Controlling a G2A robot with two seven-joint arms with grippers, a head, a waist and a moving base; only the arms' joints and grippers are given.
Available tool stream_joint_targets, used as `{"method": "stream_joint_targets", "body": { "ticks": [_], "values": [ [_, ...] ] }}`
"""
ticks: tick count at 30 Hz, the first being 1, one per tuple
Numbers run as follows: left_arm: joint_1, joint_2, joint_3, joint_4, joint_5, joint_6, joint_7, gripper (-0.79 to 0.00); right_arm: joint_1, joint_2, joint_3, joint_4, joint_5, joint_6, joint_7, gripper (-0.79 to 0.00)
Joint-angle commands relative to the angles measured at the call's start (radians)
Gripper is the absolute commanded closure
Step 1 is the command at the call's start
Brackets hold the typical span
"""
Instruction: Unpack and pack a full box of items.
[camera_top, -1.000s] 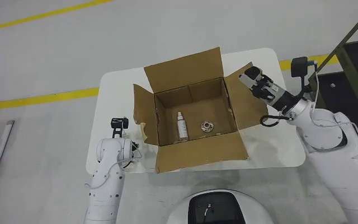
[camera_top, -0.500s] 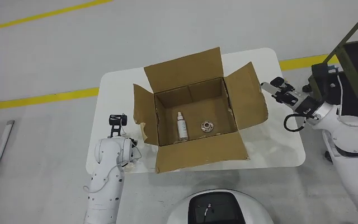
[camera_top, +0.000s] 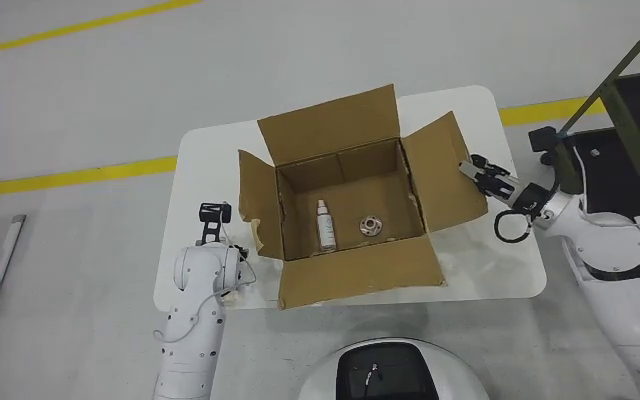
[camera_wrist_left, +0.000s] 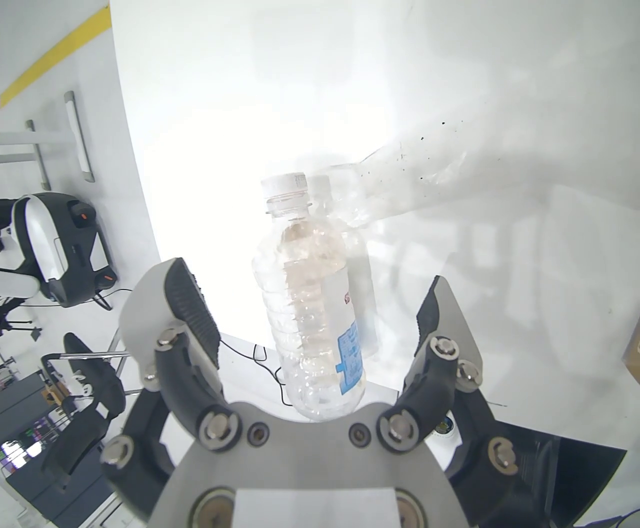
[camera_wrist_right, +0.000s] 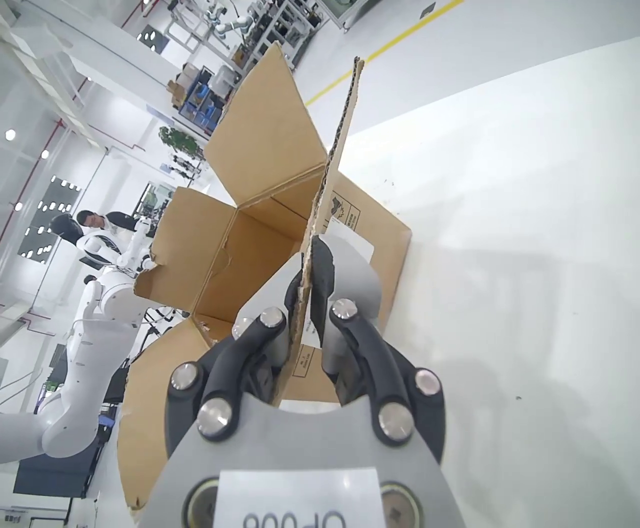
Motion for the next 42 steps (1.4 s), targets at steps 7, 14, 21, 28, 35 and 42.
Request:
{"method": "stream_joint_targets", "body": {
  "ticks": [7, 14, 21, 28, 35, 42],
  "values": [
    [0.0, -0.002, 0.0, 0.011, 0.012, -0.009, 0.005, -0.785, -0.024, 0.011, 0.057, -0.012, -0.005, 0.019, -0.005, 0.0],
    [-0.001, -0.005, -0.004, 0.01, 0.013, -0.013, 0.009, -0.785, -0.034, 0.021, 0.104, -0.073, -0.039, 0.057, -0.023, -0.785],
    [-0.001, -0.006, -0.009, 0.003, 0.016, -0.016, 0.007, -0.785, -0.01, 0.025, 0.135, -0.245, -0.074, 0.077, -0.105, -0.785],
    [-0.001, -0.006, -0.009, 0.003, 0.016, -0.016, 0.007, -0.785, 0.095, 0.011, -0.086, -0.275, -0.07, 0.081, -0.06, -0.785],
    [-0.001, -0.006, -0.009, 0.003, 0.016, -0.016, 0.007, -0.785, 0.239, -0.024, -0.378, -0.111, -0.241, 0.196, -0.041, -0.785],
    [-0.001, -0.006, -0.009, 0.003, 0.016, -0.016, 0.007, -0.785, 0.276, -0.039, -0.458, -0.047, -0.285, 0.225, -0.035, -0.785]
  ]
}}
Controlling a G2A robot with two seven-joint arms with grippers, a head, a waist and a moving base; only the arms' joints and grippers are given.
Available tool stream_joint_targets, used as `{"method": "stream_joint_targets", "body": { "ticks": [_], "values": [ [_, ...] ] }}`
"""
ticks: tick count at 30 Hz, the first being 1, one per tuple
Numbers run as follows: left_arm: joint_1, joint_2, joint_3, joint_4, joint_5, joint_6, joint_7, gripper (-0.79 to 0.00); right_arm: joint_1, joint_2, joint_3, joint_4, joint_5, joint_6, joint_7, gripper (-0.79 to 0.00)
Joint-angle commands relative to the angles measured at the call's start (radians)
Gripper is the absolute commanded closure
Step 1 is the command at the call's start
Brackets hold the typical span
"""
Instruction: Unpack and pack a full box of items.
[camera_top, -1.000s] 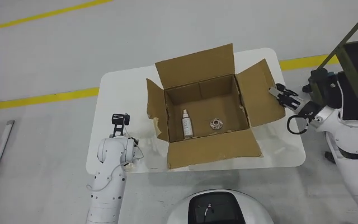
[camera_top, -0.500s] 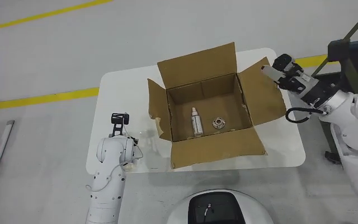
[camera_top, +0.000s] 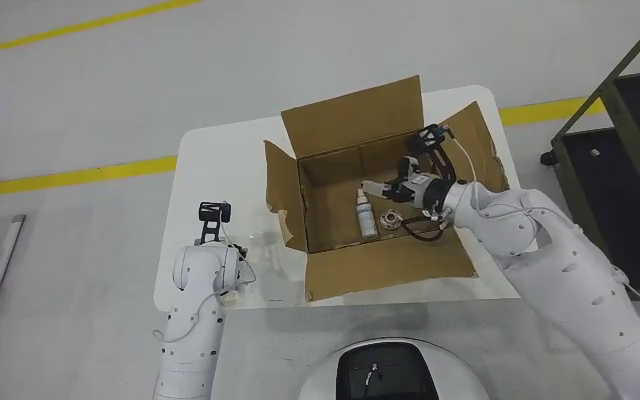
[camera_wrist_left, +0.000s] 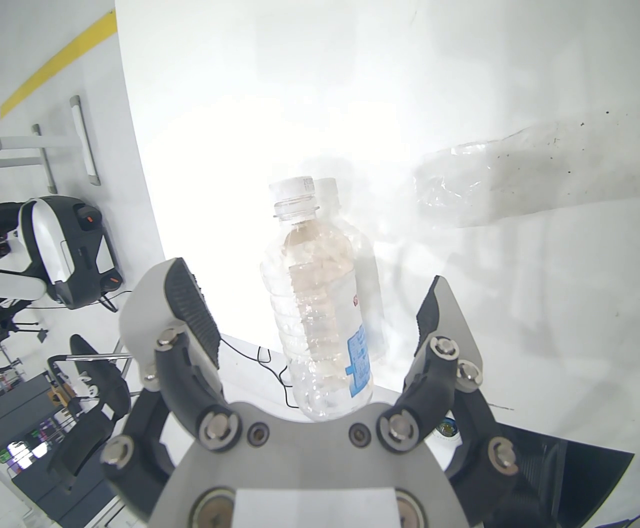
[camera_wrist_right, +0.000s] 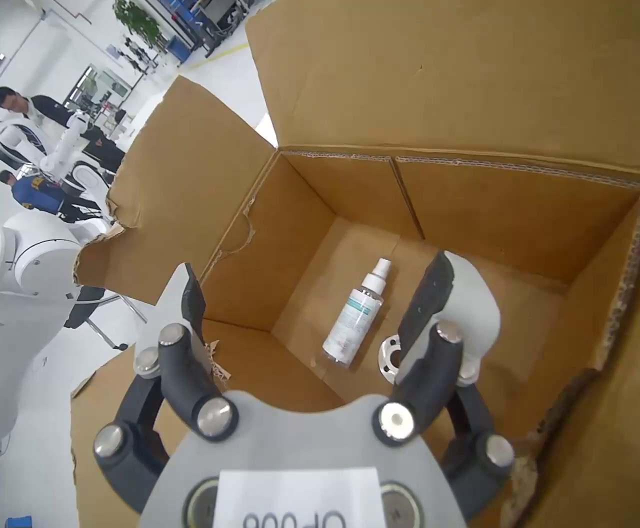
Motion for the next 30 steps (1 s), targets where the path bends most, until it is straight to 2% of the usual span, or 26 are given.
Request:
{"method": "stream_joint_targets", "body": {
  "ticks": [1, 9, 11, 15, 21, 25, 30],
  "values": [
    [0.0, 0.0, 0.0, 0.0, 0.0, 0.0, 0.0, -0.785, 0.0, 0.0, 0.001, -0.001, 0.001, 0.0, 0.0, -0.785],
    [0.0, 0.0, 0.0, 0.0, 0.0, 0.0, 0.0, -0.785, 0.0, 0.0, 0.001, -0.001, 0.001, 0.0, 0.0, -0.785],
    [0.0, 0.0, 0.0, 0.0, 0.0, 0.0, 0.0, -0.785, 0.002, 0.0, -0.009, -0.014, -0.051, 0.002, -0.008, -0.785],
    [0.0, 0.0, 0.0, 0.0, 0.0, 0.0, 0.0, -0.785, 0.075, -0.013, -0.086, -0.021, -0.225, 0.152, 0.077, -0.785],
    [0.0, 0.0, 0.0, 0.0, 0.0, 0.0, 0.0, -0.785, 0.245, -0.061, -0.263, 0.022, -0.438, 0.434, 0.333, -0.785],
    [0.0, 0.0, 0.0, 0.0, 0.0, 0.0, 0.0, -0.785, 0.316, -0.096, -0.345, 0.084, -0.466, 0.467, 0.371, -0.785],
    [0.0, 0.0, 0.0, 0.0, 0.0, 0.0, 0.0, -0.785, 0.319, -0.099, -0.348, 0.09, -0.463, 0.468, 0.367, -0.785]
  ]
}}
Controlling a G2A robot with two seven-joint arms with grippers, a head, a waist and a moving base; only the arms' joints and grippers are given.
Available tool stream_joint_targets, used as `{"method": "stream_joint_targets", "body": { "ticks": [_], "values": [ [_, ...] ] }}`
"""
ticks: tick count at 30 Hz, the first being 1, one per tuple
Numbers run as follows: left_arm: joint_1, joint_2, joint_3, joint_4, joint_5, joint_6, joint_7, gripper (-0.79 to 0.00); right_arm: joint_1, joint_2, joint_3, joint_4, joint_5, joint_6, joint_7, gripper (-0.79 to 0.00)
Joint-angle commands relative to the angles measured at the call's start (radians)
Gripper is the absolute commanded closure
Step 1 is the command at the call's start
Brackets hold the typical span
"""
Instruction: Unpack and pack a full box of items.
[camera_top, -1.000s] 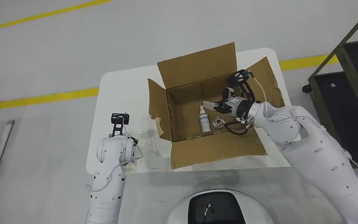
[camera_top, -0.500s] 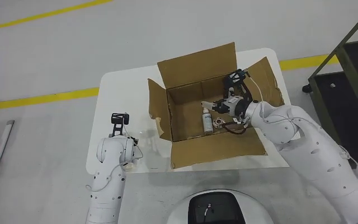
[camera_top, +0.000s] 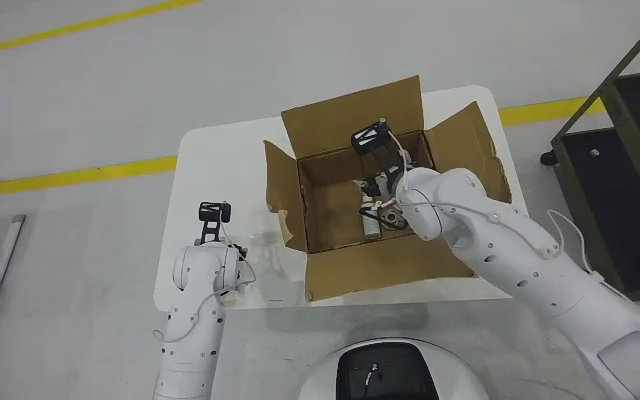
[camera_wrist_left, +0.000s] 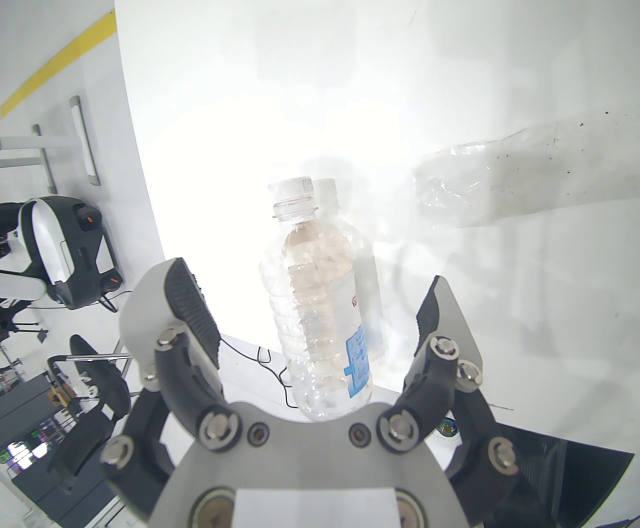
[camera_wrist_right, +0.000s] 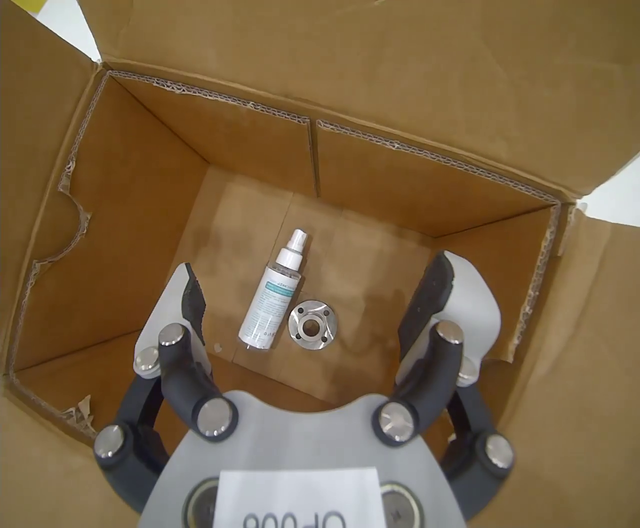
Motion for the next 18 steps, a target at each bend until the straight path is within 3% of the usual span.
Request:
{"method": "stream_joint_targets", "body": {
  "ticks": [1, 13, 18],
  "values": [
    [0.0, 0.0, 0.0, 0.0, 0.0, 0.0, 0.0, -0.785, 0.0, 0.0, 0.0, 0.0, 0.0, 0.0, 0.0, -0.785],
    [0.0, 0.0, 0.0, 0.0, 0.0, 0.0, 0.0, -0.785, -0.015, -0.008, -0.012, 0.007, -0.021, 0.014, -0.021, -0.785],
    [0.0, 0.0, 0.0, 0.0, 0.0, 0.0, 0.0, -0.785, 0.038, -0.052, -0.073, 0.045, -0.024, 0.144, 0.057, -0.785]
  ]
}}
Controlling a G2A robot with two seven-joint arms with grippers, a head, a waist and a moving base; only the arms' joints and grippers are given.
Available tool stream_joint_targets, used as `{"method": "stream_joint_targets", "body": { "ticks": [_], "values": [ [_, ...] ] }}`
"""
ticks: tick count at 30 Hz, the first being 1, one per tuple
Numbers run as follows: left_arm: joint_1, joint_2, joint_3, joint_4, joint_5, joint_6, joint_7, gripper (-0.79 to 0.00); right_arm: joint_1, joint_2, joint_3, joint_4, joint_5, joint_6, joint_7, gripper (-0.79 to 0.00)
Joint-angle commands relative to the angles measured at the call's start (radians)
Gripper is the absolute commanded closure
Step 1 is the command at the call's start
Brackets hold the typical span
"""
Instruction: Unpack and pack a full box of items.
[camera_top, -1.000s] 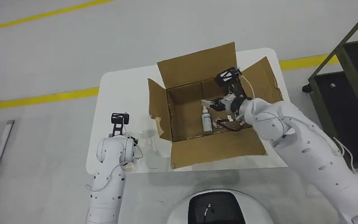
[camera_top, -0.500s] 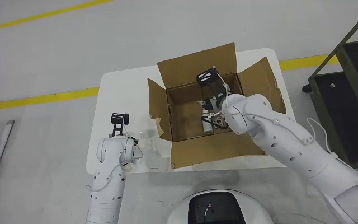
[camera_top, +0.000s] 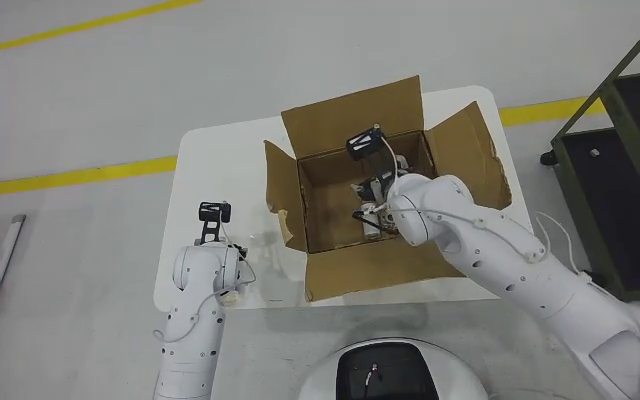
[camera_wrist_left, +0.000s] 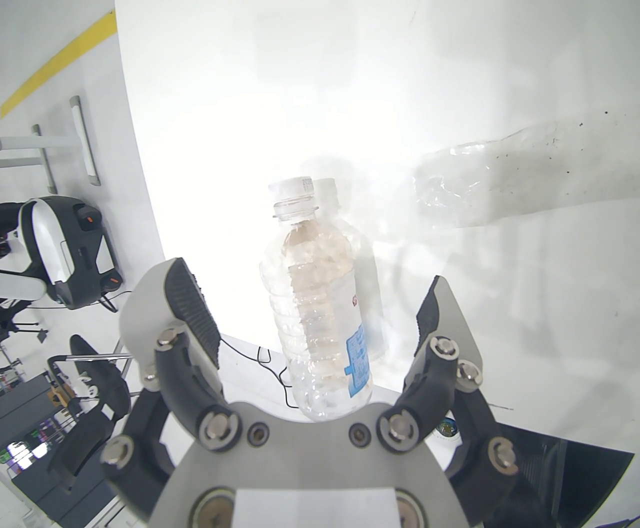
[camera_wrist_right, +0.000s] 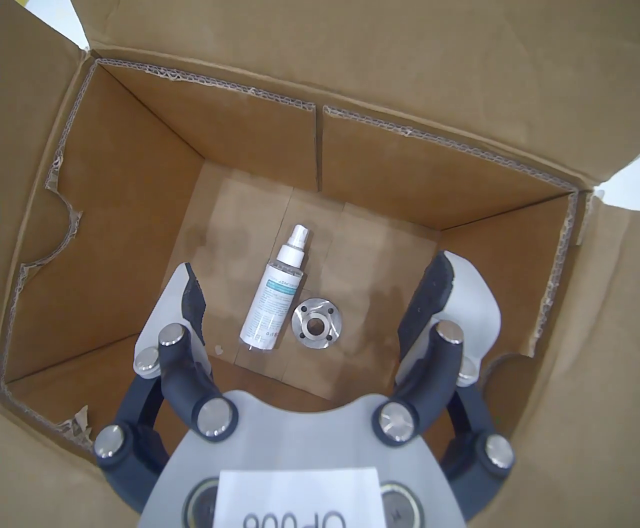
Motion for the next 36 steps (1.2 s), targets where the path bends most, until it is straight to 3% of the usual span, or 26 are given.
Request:
{"method": "stream_joint_targets", "body": {
  "ticks": [1, 8, 14, 25, 33, 34, 35, 36],
  "values": [
    [0.0, 0.0, 0.0, 0.0, 0.0, 0.0, 0.0, -0.785, 0.022, -0.021, -0.025, 0.03, 0.016, 0.059, 0.023, -0.785],
    [0.0, 0.0, 0.0, 0.0, 0.0, 0.0, 0.0, -0.785, 0.133, -0.116, -0.162, 0.208, 0.027, 0.147, 0.133, -0.785],
    [0.0, 0.0, 0.0, 0.0, 0.0, 0.0, 0.0, -0.785, 0.159, -0.18, -0.206, 0.337, 0.042, 0.185, 0.109, -0.785],
    [0.0, 0.0, 0.0, 0.0, 0.0, 0.0, 0.0, -0.785, 0.155, -0.18, -0.203, 0.333, 0.048, 0.182, 0.104, -0.785],
    [0.0, 0.0, 0.0, 0.0, 0.0, 0.0, 0.0, -0.785, 0.078, -0.183, -0.136, 0.338, 0.065, 0.216, -0.02, -0.785],
    [0.0, 0.0, 0.0, 0.0, 0.0, 0.0, 0.0, -0.785, 0.071, -0.184, -0.127, 0.336, 0.069, 0.227, -0.03, -0.69],
    [0.0, 0.0, 0.0, 0.0, 0.0, 0.0, 0.0, -0.785, 0.064, -0.185, -0.118, 0.336, 0.076, 0.232, -0.036, -0.526],
    [0.0, 0.0, 0.0, 0.0, 0.0, 0.0, 0.0, -0.785, 0.057, -0.186, -0.11, 0.339, 0.081, 0.227, -0.039, -0.456]
  ]
}}
